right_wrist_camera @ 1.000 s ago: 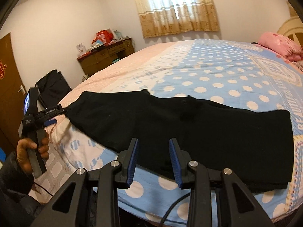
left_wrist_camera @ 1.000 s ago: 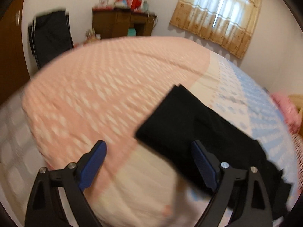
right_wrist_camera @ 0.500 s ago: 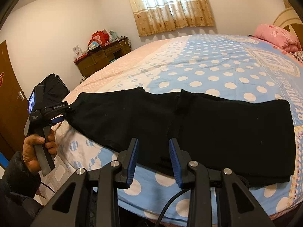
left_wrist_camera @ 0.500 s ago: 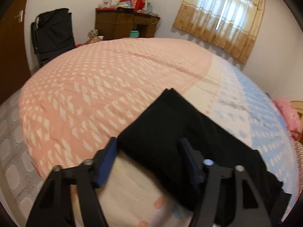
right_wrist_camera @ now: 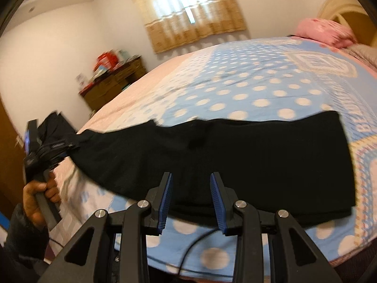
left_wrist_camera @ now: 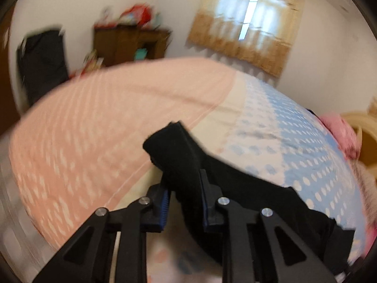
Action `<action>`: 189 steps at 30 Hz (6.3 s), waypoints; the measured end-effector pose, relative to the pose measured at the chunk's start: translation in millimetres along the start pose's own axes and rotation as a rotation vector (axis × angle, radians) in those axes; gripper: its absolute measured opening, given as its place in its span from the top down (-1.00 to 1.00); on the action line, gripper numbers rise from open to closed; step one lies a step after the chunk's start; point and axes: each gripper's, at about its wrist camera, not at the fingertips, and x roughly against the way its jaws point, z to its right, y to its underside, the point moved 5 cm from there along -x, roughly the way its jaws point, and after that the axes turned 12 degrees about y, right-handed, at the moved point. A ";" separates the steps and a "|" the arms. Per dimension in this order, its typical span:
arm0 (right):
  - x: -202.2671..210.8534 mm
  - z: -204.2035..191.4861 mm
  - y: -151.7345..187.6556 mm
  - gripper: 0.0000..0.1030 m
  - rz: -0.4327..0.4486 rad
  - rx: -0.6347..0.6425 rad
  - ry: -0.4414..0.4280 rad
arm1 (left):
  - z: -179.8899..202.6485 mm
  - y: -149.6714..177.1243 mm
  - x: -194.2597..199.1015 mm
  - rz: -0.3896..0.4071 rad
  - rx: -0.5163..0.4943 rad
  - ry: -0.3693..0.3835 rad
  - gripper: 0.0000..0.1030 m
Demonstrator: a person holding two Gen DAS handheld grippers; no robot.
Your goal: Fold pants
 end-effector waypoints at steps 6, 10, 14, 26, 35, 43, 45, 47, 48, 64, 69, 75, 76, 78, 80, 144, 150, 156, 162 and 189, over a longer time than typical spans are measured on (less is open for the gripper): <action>18.6 58.8 -6.1 0.31 0.031 -0.098 0.116 | 101.2 -9.8 20.2 0.075 -0.287 0.159 0.58; 31.8 92.8 -8.1 0.31 0.051 -0.164 0.159 | 187.7 10.9 29.3 0.072 -0.451 0.366 0.58; 44.0 115.9 -9.0 0.31 0.069 -0.213 0.174 | 258.1 45.6 27.8 0.024 -0.560 0.530 0.58; 131.5 152.1 -36.9 0.31 0.154 -0.143 0.304 | 334.3 160.8 -0.1 -0.198 -0.824 0.635 0.58; 99.3 170.8 -35.2 0.06 0.049 -0.334 -0.005 | 326.3 187.4 -4.9 -0.369 -0.968 0.659 -0.56; 128.5 159.0 -51.0 0.06 0.063 -0.417 -0.508 | 243.3 110.1 20.1 -0.230 -0.827 0.581 -0.72; 153.9 148.3 -67.0 0.06 0.106 -0.334 -0.558 | 225.1 90.5 13.4 -0.197 -0.776 0.511 -0.75; 175.8 139.2 -82.4 0.05 0.142 -0.247 -0.508 | 210.1 74.0 6.5 -0.176 -0.736 0.444 -0.75; 185.0 134.5 -90.5 0.02 0.161 -0.199 -0.461 | 204.5 67.8 3.9 -0.166 -0.716 0.422 -0.75; -11.1 115.3 -0.5 -0.04 -0.147 -0.108 0.156 | 152.7 58.7 -31.7 -0.219 -0.481 0.241 -0.75; -9.1 100.0 1.4 0.58 -0.104 -0.053 0.134 | 146.2 58.1 -35.5 -0.235 -0.440 0.227 -0.75; 18.4 98.2 -19.4 0.62 -0.009 0.045 0.147 | 141.9 49.0 -33.5 -0.214 -0.408 0.213 -0.75; 24.6 102.4 -24.3 0.62 0.006 0.057 0.166 | 142.1 48.1 -33.3 -0.211 -0.407 0.212 -0.76; 33.6 112.0 -28.8 0.62 0.023 0.092 0.211 | 142.8 48.1 -34.5 -0.208 -0.408 0.205 -0.76; 34.5 123.9 -25.2 0.62 0.012 0.107 0.254 | 145.2 52.1 -36.4 -0.221 -0.408 0.208 -0.76; -14.7 169.2 2.8 -0.22 -0.096 -0.313 0.208 | 192.6 118.3 -75.5 -0.431 -0.309 0.265 -0.98; -19.2 147.3 6.1 -0.22 -0.108 -0.175 0.253 | 191.9 121.5 -75.7 -0.444 -0.316 0.216 -0.99; -24.3 157.6 8.8 -0.24 -0.110 -0.225 0.212 | 191.5 122.8 -74.8 -0.442 -0.325 0.213 -0.99; -22.4 153.0 9.8 -0.17 -0.105 -0.190 0.247 | 200.2 125.0 -71.0 -0.440 -0.361 0.243 -0.58; 7.0 108.2 -12.5 0.45 -0.021 -0.038 0.261 | 210.1 102.8 -50.6 -0.391 -0.295 0.348 0.66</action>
